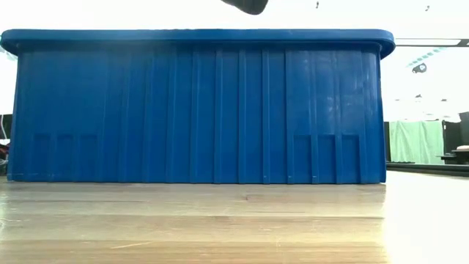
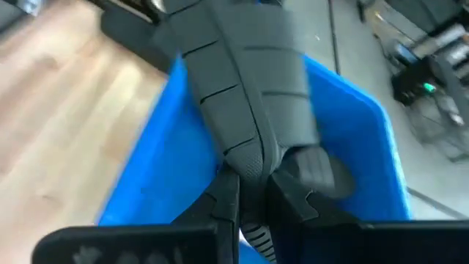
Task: Pick and place slides into bin
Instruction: Put the right black slide into the blue container
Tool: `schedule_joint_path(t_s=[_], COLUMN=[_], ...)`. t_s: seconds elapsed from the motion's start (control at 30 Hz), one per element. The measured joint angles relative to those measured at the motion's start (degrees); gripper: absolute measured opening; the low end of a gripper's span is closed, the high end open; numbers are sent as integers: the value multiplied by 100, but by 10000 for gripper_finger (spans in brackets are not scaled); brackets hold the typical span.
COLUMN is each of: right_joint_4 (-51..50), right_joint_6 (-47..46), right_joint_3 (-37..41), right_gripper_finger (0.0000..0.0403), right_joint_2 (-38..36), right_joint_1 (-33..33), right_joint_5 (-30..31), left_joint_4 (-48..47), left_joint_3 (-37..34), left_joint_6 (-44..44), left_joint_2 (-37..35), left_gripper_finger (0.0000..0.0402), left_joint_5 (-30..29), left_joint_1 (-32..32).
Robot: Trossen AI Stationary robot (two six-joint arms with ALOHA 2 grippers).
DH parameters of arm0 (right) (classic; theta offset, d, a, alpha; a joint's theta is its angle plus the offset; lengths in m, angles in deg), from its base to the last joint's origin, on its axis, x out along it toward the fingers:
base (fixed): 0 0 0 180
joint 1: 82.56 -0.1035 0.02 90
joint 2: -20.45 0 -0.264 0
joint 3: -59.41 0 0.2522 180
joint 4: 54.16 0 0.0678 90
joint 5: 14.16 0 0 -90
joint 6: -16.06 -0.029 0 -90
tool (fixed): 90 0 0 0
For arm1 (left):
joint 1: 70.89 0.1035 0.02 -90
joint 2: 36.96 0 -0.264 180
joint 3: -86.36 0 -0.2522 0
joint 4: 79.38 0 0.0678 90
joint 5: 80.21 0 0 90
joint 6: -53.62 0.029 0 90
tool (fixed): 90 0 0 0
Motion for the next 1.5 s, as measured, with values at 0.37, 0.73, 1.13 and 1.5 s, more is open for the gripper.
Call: schedule_joint_path(t_s=[0.37,0.73,1.13,1.5], right_joint_4=[-1,3039,4896,4206], right_joint_6=[-157,-107,301,474], right_joint_3=[17,1789,4349,4535], right_gripper_finger=[32,30,30,30], right_joint_2=[-381,-1549,-2894,-3403], right_joint_1=[69,192,395,393], right_joint_5=[261,157,-1775,-1780], left_joint_4=[1042,1372,1935,1208], left_joint_3=[0,-7,49,1307], left_joint_6=[54,51,614,1007], left_joint_2=[-794,-932,-741,359], left_gripper_finger=[258,258,258,258], left_joint_5=[30,57,54,394], left_joint_1=[0,0,69,381])
